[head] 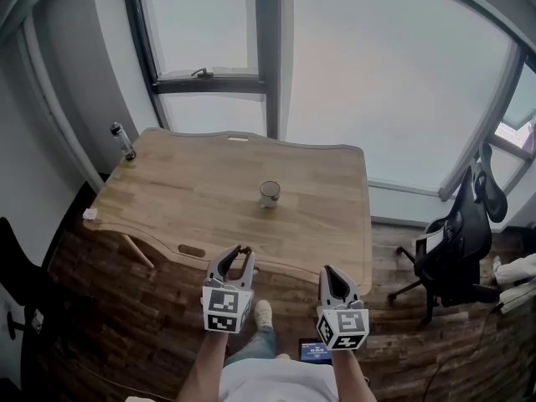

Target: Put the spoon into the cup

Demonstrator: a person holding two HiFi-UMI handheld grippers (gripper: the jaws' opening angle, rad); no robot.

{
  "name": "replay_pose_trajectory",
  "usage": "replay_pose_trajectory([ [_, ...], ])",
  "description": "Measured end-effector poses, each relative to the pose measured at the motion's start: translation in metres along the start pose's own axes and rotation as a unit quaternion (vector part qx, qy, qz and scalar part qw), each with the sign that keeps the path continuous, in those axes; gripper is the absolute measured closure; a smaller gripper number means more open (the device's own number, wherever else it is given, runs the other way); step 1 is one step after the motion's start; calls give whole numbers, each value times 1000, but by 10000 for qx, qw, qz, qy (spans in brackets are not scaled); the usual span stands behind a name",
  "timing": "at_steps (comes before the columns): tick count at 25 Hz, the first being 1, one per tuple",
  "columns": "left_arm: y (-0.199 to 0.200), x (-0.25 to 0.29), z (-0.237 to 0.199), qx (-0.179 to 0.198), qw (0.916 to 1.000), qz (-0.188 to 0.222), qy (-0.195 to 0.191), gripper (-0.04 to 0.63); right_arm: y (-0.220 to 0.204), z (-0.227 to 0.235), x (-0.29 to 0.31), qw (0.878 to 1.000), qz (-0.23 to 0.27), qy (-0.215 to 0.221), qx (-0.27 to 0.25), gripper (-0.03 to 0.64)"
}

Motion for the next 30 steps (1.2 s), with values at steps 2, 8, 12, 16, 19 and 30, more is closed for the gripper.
replay_pose_trajectory([
  [2,0,12,-5,-54,10000,-10,-6,485,3,3,14,10000,-29,36,-46,585],
  [8,1,65,-27,-229,9997,-72,15,485,11,18,67,9997,-173,81,-174,585],
  [12,6,106,-48,-305,9993,-198,-43,485,23,28,108,9993,-264,3,-266,586],
  [16,14,151,-70,-336,9989,-289,-132,485,33,36,151,9989,-354,-54,-312,585],
  [19,19,182,-82,-302,9987,-347,-215,485,36,46,181,9986,-465,-107,-231,585],
  [30,30,275,-131,-280,9970,-509,-518,485,44,64,281,9964,-766,-339,-146,585],
])
Point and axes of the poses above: the fingertips, and each gripper's own axes: x forward along the fingers, z to its right, y out of its top, the point moved 3 cm from there along -x, backward along the fingers, and after that the axes turned 6 degrees about -z, right-handed, at the moved point
